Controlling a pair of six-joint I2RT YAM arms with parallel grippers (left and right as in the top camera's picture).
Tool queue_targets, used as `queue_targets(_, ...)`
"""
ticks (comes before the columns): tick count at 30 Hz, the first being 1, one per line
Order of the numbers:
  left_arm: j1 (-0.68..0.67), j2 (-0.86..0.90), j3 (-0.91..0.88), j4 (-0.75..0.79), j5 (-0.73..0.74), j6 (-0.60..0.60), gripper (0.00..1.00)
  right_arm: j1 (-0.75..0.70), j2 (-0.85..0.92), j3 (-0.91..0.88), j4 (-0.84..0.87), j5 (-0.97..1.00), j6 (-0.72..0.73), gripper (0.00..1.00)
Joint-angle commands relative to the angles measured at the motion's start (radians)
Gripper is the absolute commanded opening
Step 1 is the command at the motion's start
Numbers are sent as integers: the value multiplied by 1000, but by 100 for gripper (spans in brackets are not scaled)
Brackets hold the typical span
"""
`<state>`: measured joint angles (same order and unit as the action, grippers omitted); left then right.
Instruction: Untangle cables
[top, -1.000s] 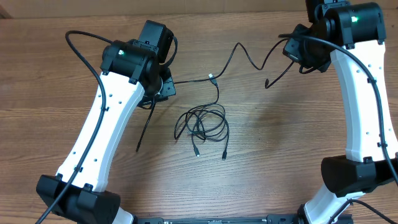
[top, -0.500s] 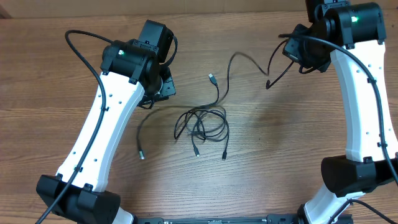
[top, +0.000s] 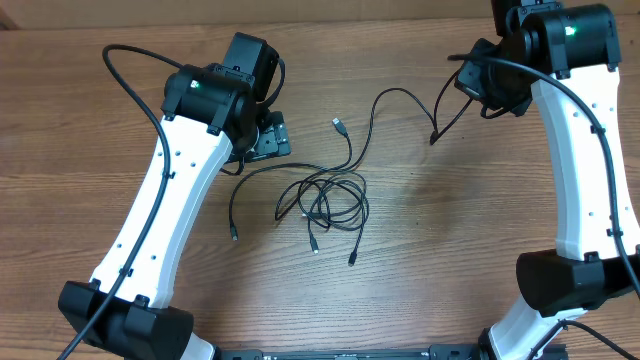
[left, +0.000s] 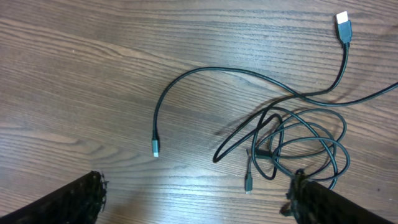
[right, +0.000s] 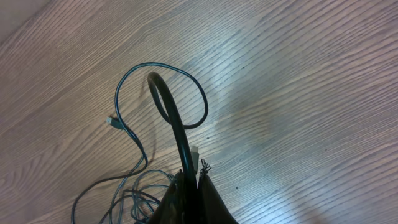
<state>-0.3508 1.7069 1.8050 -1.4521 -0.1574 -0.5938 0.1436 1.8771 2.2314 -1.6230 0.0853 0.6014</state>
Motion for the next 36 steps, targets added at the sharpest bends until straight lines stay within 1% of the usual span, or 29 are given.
queue_targets(1,12,25,-3,-3,-15,-53,99,-5,0,-1,4,-2,-8,4)
queue_targets(4,27,55,-3,-2,-16,-129,100,-5,0,-1,4,-2,-9,4)
queue_targets(8,51,114,-3,9,-34,-136,100,-5,0,-1,2,-2,-9,4)
queue_targets(10,67,153,-3,22,-34,-60,88,-5,0,-1,2,-2,-9,4)
queue_targets(11,74,172,-3,33,-34,6,84,-5,0,-1,3,-2,-9,4)
queue_targets(12,79,188,-3,40,-33,63,82,-5,0,-1,5,-2,-9,4)
queue_targets(16,97,262,-3,56,2,266,81,-5,0,-1,20,-2,-9,4)
queue_targets(17,100,280,-3,60,17,307,80,-5,0,-1,23,-2,-9,4)
queue_targets(18,102,301,-3,66,49,368,74,-5,0,-1,26,-2,-9,4)
queue_targets(19,104,320,-3,70,84,428,73,-5,0,-1,28,-2,-9,4)
queue_targets(20,104,341,-3,72,122,495,73,-5,0,-1,29,-2,-9,4)
queue_targets(21,104,361,-3,72,153,543,80,-5,0,-1,31,-2,-9,4)
queue_targets(23,104,405,-3,72,188,610,100,-5,0,-1,32,-2,-9,4)
queue_targets(29,104,527,-3,92,119,618,100,-5,0,-1,42,-2,-35,4)
queue_targets(30,104,540,-3,93,114,618,98,-5,0,-1,42,-2,-35,4)
queue_targets(33,106,566,-3,105,118,619,97,-5,0,-1,43,-2,-35,4)
queue_targets(36,111,571,-3,139,134,657,97,-5,0,-1,43,-2,-35,4)
